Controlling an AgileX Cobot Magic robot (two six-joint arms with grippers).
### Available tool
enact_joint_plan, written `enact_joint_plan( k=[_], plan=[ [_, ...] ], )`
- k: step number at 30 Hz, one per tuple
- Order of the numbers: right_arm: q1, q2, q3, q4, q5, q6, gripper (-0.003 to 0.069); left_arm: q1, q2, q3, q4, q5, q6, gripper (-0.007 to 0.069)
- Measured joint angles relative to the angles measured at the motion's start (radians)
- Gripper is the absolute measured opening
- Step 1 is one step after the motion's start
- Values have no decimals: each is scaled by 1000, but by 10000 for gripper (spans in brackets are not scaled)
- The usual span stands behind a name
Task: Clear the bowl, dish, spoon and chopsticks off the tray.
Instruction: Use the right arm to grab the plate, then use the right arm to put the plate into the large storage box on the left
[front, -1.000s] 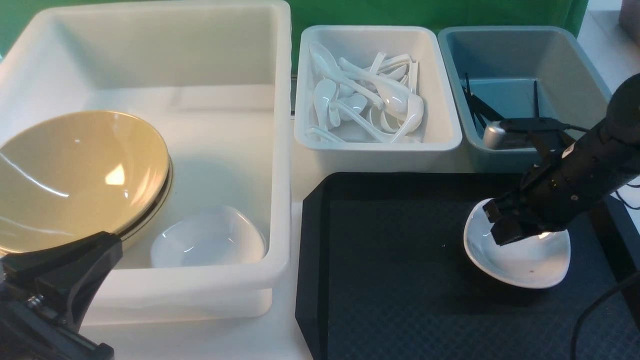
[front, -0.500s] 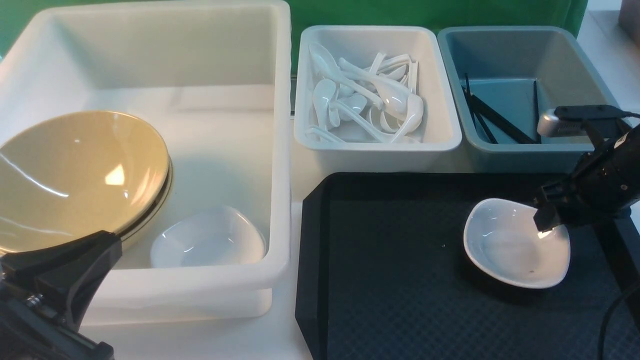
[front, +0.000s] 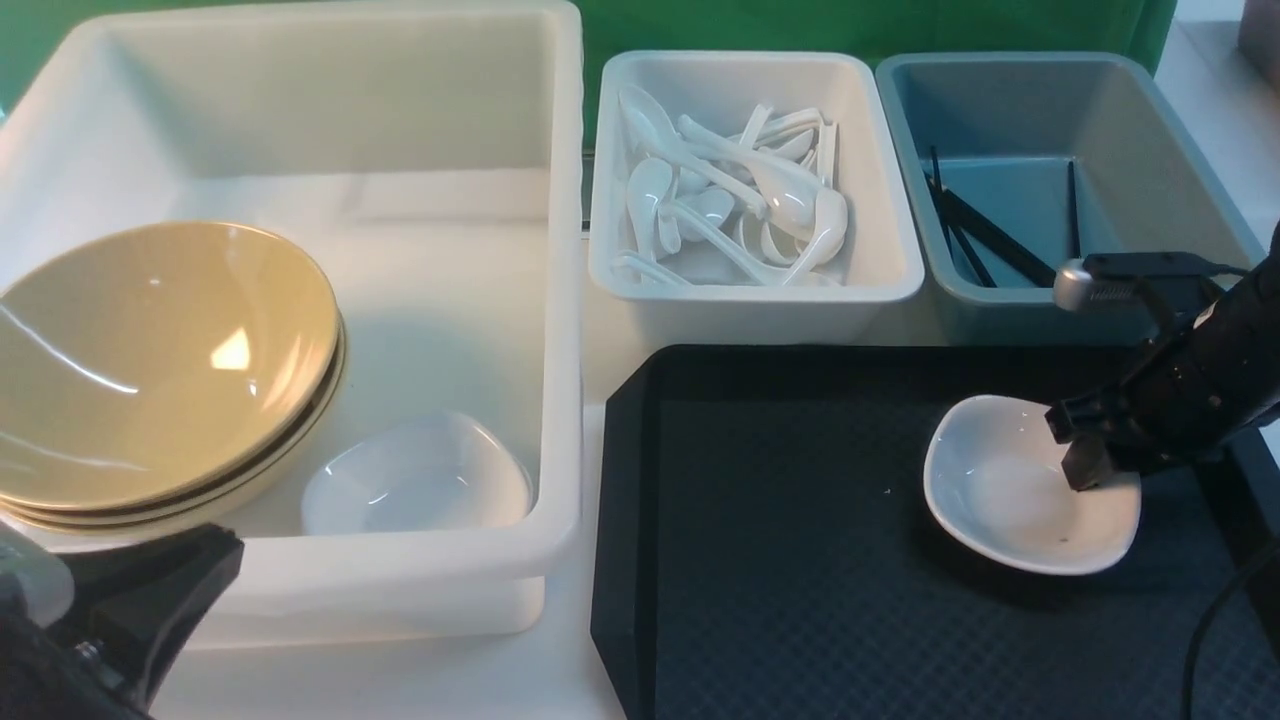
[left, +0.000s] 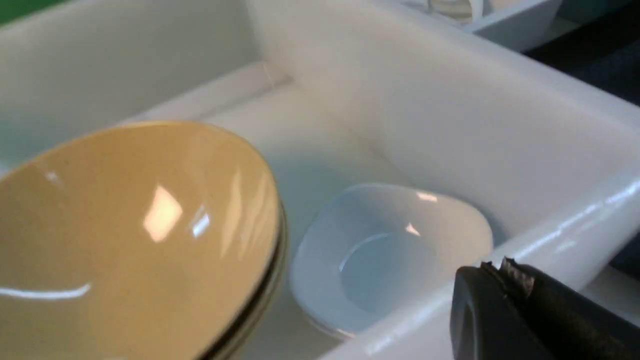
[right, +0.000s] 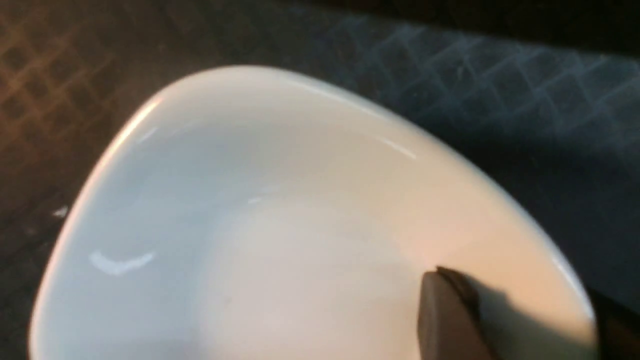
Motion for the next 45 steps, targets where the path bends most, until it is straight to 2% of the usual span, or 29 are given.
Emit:
enact_joint_plan(
  k=[4,8,11,14,20,26,28,34,40,45],
  plan=[
    [0,-46,-1,34,15,-42,183,0,0,-103,121,214,-266,-8],
    [15,-135,-3,78,24,-92,76,0,0,-179,246,392,-392,-8],
    [55,-211,-38,78,25,-112,69,0,0,-179,338,448,-448,-8],
    [133,-263,-112,82,26,-121,69,0,-4,-171,356,428,-481,-8],
    [384,-265,-353,113,18,-168,69,0,-41,-95,326,227,-497,-8],
    [625,-119,-591,135,14,-243,69,0,-64,-84,319,185,-501,-8],
    [676,-39,-660,136,15,-259,69,0,-65,-84,319,183,-501,-8],
    [741,203,-819,109,41,-274,69,0,-65,-84,318,181,-503,-8],
    [747,367,-921,70,128,-273,69,0,-65,-84,319,181,-503,-8],
    [749,403,-943,81,143,-275,69,0,-65,-84,319,179,-503,-8]
  ],
)
